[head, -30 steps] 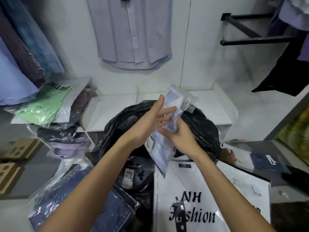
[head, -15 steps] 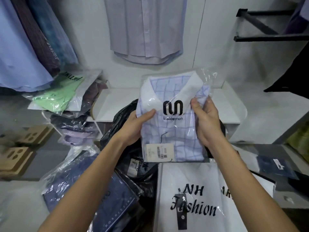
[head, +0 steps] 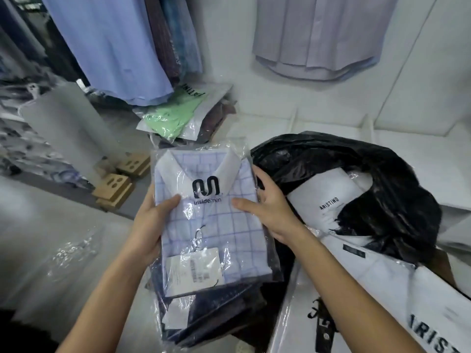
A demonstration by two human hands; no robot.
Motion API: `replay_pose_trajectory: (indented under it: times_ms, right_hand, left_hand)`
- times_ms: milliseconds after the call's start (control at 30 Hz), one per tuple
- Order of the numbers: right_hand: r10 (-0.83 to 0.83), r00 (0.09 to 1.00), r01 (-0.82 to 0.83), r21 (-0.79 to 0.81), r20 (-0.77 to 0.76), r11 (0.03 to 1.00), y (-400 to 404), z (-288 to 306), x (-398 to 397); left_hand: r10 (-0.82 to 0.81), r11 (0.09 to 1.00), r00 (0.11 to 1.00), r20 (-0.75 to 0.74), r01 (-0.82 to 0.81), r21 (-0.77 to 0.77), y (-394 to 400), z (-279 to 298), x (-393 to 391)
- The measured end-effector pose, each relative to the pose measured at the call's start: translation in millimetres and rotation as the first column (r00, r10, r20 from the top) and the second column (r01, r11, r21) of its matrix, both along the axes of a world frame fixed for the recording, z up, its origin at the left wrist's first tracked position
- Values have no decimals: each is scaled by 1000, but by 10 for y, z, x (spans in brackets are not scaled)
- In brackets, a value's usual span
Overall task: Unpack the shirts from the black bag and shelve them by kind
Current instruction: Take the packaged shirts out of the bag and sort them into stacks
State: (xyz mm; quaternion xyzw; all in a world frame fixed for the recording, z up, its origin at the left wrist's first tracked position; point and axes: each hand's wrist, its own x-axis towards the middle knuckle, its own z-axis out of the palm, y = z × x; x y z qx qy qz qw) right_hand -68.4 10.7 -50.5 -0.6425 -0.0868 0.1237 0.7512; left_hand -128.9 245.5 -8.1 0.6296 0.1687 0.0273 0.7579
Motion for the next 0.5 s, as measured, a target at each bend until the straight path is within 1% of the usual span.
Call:
replay_pose_trajectory:
  times_ms: [67, 133, 200, 233, 300, 333, 400, 433, 500]
  right_hand:
    - [89, 993, -91, -23, -84, 996, 256, -237, 3]
    - [142, 975, -166, -135, -170, 977, 440, -553, -22]
    - [135, 966, -203, -317, -221, 926, 541, -811, -78]
    - [123, 966, -203, -373, -227, 905, 569, -908, -102]
    - [96, 972, -174, -387, -212, 905, 584, -990, -126]
    - [82, 976, -156, -384, -202, 910, 563, -982, -118]
    - [25, 983, -96, -391, -182, 915, 437, -946, -68]
    - [-13, 987, -54, -407, -160, 912, 325, -928, -23]
    - [-63, 992, 4, -468, -109, 884, 19, -904, 96]
  left_hand:
    - [74, 995, 994, -80, -68, 76, 244, -286, -106]
    - [133, 977, 974, -183, -98, 189, 419, -635, -226]
    - [172, 942, 948, -268, -78, 327, 517, -911, -350]
    - [183, 918, 936, -301, -53, 393, 557, -994, -397]
    - [190, 858, 929, -318, 0, 514, 628, -1063, -398]
    - [194, 801, 927, -320, 38, 597, 621, -1026, -357]
    - [226, 632, 927, -299, 94, 769, 552, -893, -259]
    - [211, 550, 947, -242, 89, 830, 478, -816, -211]
    - [87, 427, 993, -84, 39, 903, 259, -667, -109]
